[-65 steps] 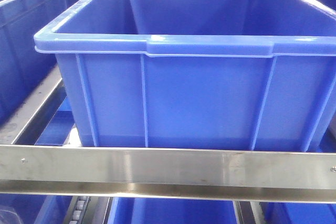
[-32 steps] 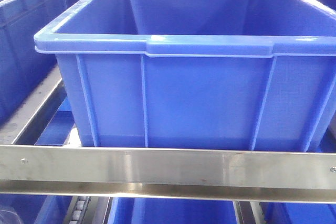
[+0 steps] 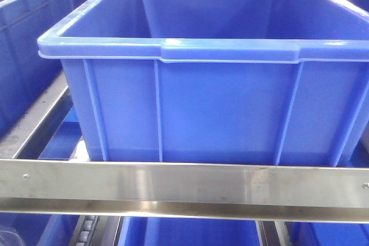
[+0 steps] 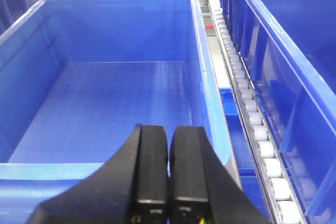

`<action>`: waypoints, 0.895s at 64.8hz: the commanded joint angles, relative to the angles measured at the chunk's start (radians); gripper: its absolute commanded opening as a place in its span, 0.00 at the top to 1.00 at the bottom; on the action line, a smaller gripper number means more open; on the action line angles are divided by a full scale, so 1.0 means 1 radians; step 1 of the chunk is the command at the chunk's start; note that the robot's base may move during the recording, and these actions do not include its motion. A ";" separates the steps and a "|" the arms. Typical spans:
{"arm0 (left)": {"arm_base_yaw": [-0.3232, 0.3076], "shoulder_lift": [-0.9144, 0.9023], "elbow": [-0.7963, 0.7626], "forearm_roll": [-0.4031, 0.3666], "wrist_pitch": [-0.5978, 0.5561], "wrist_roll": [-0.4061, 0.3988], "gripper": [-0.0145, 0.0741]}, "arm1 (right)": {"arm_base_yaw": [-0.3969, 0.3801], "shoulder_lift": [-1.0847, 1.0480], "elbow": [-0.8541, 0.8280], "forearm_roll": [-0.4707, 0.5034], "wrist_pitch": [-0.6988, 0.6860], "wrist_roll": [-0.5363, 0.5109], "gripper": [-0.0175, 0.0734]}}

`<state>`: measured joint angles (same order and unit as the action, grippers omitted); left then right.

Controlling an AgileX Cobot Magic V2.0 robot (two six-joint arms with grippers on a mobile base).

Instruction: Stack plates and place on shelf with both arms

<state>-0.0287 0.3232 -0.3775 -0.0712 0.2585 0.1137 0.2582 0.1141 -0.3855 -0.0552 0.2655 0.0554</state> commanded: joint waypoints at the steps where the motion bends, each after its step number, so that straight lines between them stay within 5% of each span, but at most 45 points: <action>1: -0.003 0.015 -0.027 -0.009 -0.086 -0.009 0.74 | -0.004 0.011 -0.029 -0.001 -0.081 -0.011 0.75; 10: -0.003 0.015 -0.027 -0.009 -0.086 -0.009 0.74 | -0.014 0.009 -0.029 -0.001 -0.024 -0.011 0.75; 28: -0.003 0.015 -0.027 -0.009 -0.086 -0.009 0.74 | -0.248 -0.052 0.071 -0.001 0.002 -0.011 0.75; 53: -0.003 0.015 -0.027 -0.009 -0.086 -0.009 0.74 | -0.258 -0.147 0.417 0.043 -0.255 -0.010 0.75; 58: -0.003 0.015 -0.027 -0.009 -0.086 -0.009 0.74 | -0.258 -0.147 0.414 0.043 -0.195 -0.010 0.75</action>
<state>-0.0287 0.3232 -0.3759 -0.0712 0.2585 0.1137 0.0037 -0.0107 0.0264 -0.0160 0.1623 0.0554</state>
